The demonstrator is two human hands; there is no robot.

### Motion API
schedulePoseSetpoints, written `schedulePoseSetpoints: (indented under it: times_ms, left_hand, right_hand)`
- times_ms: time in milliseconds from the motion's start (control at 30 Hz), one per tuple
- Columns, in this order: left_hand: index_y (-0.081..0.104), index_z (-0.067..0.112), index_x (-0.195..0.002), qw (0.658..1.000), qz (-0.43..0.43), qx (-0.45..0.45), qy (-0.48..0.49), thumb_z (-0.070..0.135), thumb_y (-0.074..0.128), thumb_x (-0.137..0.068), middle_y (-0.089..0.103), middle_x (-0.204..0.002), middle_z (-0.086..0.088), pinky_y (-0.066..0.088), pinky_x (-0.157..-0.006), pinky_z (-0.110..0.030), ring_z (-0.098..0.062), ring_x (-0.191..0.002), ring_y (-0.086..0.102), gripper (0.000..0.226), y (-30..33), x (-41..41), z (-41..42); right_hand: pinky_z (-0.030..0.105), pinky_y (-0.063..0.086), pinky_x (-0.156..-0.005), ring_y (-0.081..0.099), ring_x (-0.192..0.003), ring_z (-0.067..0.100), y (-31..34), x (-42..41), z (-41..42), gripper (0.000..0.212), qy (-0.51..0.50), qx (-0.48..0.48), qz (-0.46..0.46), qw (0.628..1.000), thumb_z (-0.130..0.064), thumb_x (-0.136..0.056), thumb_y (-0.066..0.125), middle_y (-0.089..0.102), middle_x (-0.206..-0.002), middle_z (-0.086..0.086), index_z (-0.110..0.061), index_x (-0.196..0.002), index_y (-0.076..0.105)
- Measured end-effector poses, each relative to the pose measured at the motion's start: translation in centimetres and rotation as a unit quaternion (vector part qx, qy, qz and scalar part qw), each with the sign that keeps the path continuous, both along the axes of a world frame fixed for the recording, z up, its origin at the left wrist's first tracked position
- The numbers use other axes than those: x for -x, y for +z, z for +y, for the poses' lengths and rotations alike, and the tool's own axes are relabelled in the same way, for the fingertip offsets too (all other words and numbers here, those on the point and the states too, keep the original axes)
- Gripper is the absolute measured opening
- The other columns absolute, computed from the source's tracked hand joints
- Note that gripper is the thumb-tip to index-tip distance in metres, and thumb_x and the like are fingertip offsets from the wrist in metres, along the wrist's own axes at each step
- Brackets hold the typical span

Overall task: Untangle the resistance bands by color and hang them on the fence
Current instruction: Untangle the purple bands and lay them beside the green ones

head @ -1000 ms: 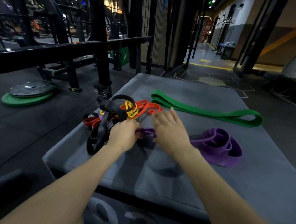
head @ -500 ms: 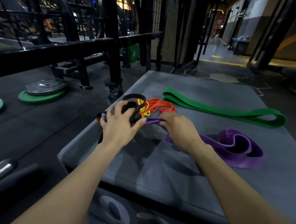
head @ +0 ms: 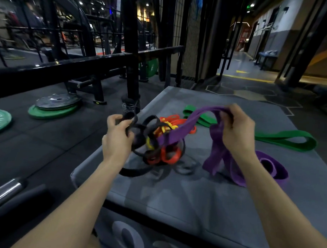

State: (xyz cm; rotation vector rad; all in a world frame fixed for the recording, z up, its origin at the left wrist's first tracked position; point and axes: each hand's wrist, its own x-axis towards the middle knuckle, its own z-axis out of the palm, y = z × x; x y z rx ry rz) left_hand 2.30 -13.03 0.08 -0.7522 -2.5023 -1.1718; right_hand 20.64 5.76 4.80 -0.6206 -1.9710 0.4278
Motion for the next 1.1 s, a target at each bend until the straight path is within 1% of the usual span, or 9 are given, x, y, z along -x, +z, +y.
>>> schedulePoseSetpoints:
  times_ms: [133, 267, 367, 500, 633, 767, 867, 967, 1100]
  left_hand:
    - [0.047, 0.030, -0.130, 0.980, 0.024, 0.196, -0.005, 0.021, 0.054, -0.088, 0.024, -0.145, 0.000, 0.026, -0.105, -0.046, -0.033, -0.125, 0.037, 0.043, -1.6, -0.8, 1.0]
    - [0.046, 0.021, -0.131, 0.979, 0.147, 0.140, -0.009, 0.026, 0.057, -0.087, 0.026, -0.149, -0.005, 0.008, -0.116, -0.048, -0.030, -0.142, 0.014, 0.046, -1.1, -2.9, 2.5]
    - [0.055, 0.018, -0.124, 0.964, 0.235, 0.047, -0.118, 0.033, 0.057, -0.087, 0.045, -0.138, -0.005, 0.018, -0.115, -0.047, -0.028, -0.138, 0.029, 0.039, -0.7, -4.3, 3.9]
    - [0.038, 0.014, -0.140, 0.927, 0.039, 0.130, -0.349, 0.037, 0.060, -0.087, 0.047, -0.137, -0.005, 0.033, -0.107, -0.033, -0.022, -0.128, 0.042, 0.061, -1.9, -5.3, 5.3]
    - [0.051, 0.020, -0.125, 0.933, 0.109, 0.196, -0.281, 0.035, 0.060, -0.086, 0.055, -0.121, 0.001, 0.034, -0.096, -0.033, -0.023, -0.116, 0.048, 0.042, -2.8, -4.2, 5.9]
    - [0.058, 0.018, -0.108, 0.943, 0.095, 0.165, -0.274, 0.036, 0.061, -0.085, 0.058, -0.104, 0.002, 0.034, -0.088, -0.033, -0.022, -0.104, 0.049, 0.028, -2.7, -4.2, 6.3]
    - [0.058, 0.017, -0.096, 0.935, 0.120, 0.169, -0.286, 0.035, 0.062, -0.085, 0.059, -0.096, 0.002, 0.034, -0.085, -0.031, -0.021, -0.100, 0.049, 0.022, -2.6, -4.6, 6.6]
    - [0.058, 0.016, -0.088, 0.931, 0.138, 0.151, -0.301, 0.030, 0.064, -0.084, 0.059, -0.091, 0.004, 0.034, -0.084, -0.029, -0.022, -0.099, 0.050, 0.015, -2.5, -4.8, 6.9]
    - [0.063, 0.018, -0.100, 0.915, 0.152, 0.155, -0.339, 0.029, 0.069, -0.079, 0.059, -0.098, 0.006, 0.033, -0.094, -0.031, -0.022, -0.107, 0.050, 0.024, -2.7, -4.8, 6.9]
  right_hand:
    - [0.036, 0.035, -0.064, 0.058, -0.084, 0.039, -1.7, 0.5, 0.6, 0.013, -0.041, 0.034, -0.093, 0.994, -0.012, -0.093, 0.049, 0.064, -0.086, 0.022, -0.002, -0.091, 0.057]
    - [0.038, 0.041, -0.068, 0.058, -0.088, 0.041, -2.2, 0.5, 0.9, 0.016, -0.050, 0.052, -0.119, 0.990, -0.014, -0.094, 0.048, 0.065, -0.093, 0.024, -0.003, -0.099, 0.058]
    - [0.038, 0.043, -0.067, 0.058, -0.082, 0.039, -2.1, -0.1, 1.1, 0.013, -0.045, 0.060, -0.123, 0.990, -0.016, -0.094, 0.047, 0.064, -0.087, 0.021, -0.005, -0.092, 0.056]
    - [0.038, 0.040, -0.064, 0.056, -0.078, 0.038, -1.9, -1.2, 1.4, 0.014, -0.041, 0.065, -0.139, 0.987, -0.015, -0.094, 0.048, 0.061, -0.080, 0.019, -0.005, -0.085, 0.050]
    - [0.037, 0.041, -0.065, 0.057, -0.084, 0.039, -2.2, -2.5, 2.2, 0.010, -0.069, 0.071, -0.180, 0.979, -0.018, -0.094, 0.048, 0.063, -0.089, 0.019, -0.010, -0.088, 0.051]
    - [0.040, 0.043, -0.075, 0.052, -0.104, 0.036, -3.3, -3.3, 1.9, 0.016, -0.126, 0.036, -0.351, 0.927, -0.021, -0.093, 0.051, 0.060, -0.110, 0.016, -0.010, -0.104, 0.057]
    - [0.043, 0.029, -0.106, 0.036, -0.126, 0.032, -2.8, -2.6, 0.6, 0.050, -0.113, -0.073, -0.415, 0.900, -0.032, -0.085, 0.062, 0.044, -0.133, 0.012, -0.013, -0.128, 0.047]
    - [0.039, 0.014, -0.115, 0.028, -0.134, 0.028, -2.6, -0.8, -1.3, 0.073, -0.027, -0.155, -0.421, 0.893, -0.033, -0.084, 0.062, 0.032, -0.145, 0.008, -0.015, -0.144, 0.024]
    - [0.038, 0.027, -0.108, 0.040, -0.124, 0.028, -4.0, 0.6, -1.8, 0.038, -0.006, -0.160, -0.454, 0.877, -0.021, -0.092, 0.047, 0.048, -0.130, 0.008, -0.016, -0.129, 0.041]
